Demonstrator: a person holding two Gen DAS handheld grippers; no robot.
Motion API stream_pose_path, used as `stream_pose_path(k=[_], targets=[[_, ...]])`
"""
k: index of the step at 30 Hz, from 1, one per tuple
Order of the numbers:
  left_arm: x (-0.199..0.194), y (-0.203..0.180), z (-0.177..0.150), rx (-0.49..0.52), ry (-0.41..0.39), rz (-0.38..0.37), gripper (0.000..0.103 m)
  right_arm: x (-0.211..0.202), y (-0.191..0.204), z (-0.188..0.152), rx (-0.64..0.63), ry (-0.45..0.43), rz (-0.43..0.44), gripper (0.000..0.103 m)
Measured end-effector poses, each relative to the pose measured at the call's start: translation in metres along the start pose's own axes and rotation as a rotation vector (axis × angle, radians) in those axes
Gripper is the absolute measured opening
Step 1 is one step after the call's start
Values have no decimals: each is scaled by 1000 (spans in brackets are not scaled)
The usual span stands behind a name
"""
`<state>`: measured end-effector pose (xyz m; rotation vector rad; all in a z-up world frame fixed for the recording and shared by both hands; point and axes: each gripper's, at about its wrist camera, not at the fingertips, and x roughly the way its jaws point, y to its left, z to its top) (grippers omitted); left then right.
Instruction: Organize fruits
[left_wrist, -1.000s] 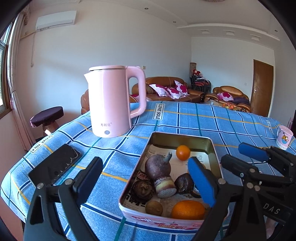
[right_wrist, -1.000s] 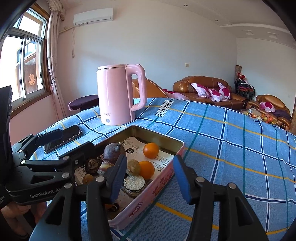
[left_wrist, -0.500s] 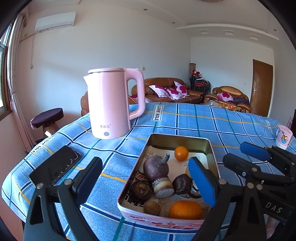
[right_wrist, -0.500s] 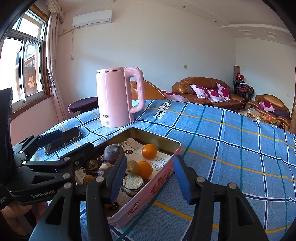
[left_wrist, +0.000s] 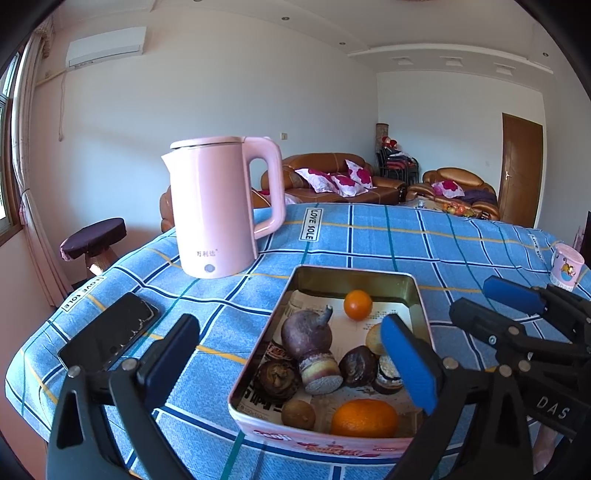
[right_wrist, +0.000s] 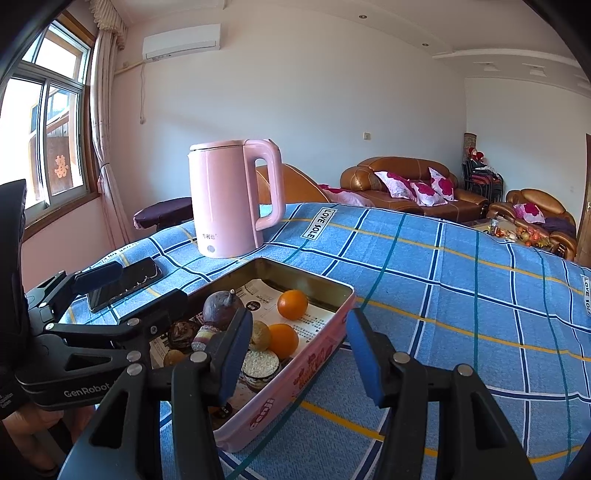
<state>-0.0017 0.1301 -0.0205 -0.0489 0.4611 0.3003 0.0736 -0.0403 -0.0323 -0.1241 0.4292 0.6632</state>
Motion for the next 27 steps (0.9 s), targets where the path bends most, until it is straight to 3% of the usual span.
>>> stream_pose_path(k=[27], targets=[[-12,-10,5,-8,-58,12,103,-18,-23,-4,34,-31,-53,56]])
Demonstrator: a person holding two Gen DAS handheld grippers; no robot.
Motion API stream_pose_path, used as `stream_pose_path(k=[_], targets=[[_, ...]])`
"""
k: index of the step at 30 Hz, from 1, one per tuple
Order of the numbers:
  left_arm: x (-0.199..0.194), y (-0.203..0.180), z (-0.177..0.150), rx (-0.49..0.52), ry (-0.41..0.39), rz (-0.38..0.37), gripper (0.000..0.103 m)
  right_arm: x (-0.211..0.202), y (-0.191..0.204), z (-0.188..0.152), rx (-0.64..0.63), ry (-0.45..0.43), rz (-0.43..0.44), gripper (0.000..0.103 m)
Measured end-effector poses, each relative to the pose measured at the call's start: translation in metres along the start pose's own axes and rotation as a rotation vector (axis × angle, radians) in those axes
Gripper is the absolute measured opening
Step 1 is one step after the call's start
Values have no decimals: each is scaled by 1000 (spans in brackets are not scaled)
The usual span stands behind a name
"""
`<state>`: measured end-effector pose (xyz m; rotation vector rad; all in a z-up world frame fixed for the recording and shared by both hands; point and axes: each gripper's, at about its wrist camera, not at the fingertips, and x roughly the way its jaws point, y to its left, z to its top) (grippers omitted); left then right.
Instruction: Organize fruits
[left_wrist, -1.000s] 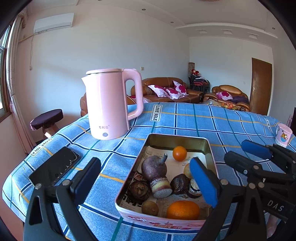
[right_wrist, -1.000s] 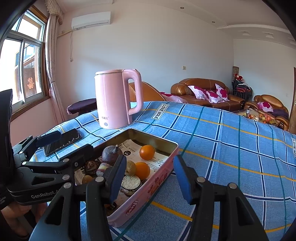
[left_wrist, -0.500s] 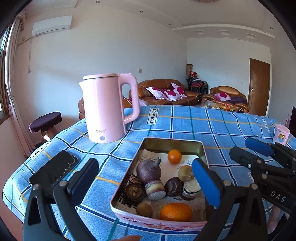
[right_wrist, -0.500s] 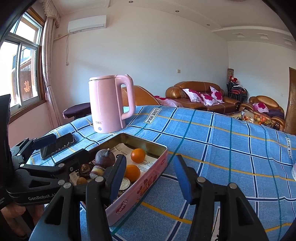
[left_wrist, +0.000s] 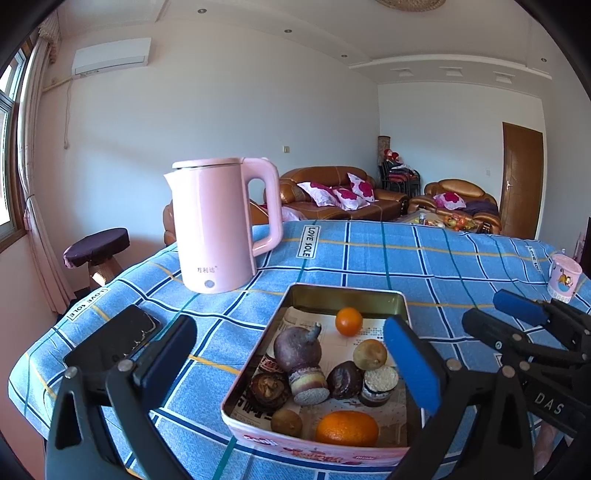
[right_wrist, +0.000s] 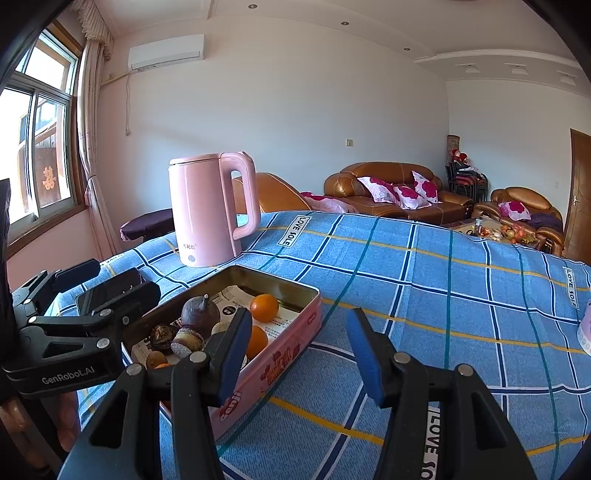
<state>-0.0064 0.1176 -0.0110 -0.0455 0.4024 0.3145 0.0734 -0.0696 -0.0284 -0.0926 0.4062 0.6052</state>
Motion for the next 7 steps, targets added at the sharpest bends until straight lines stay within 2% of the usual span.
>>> stream_pose_path(k=[7], targets=[[1,-3,-4,11,2,6,103,-1,-3,-2,5,4,-2,56]])
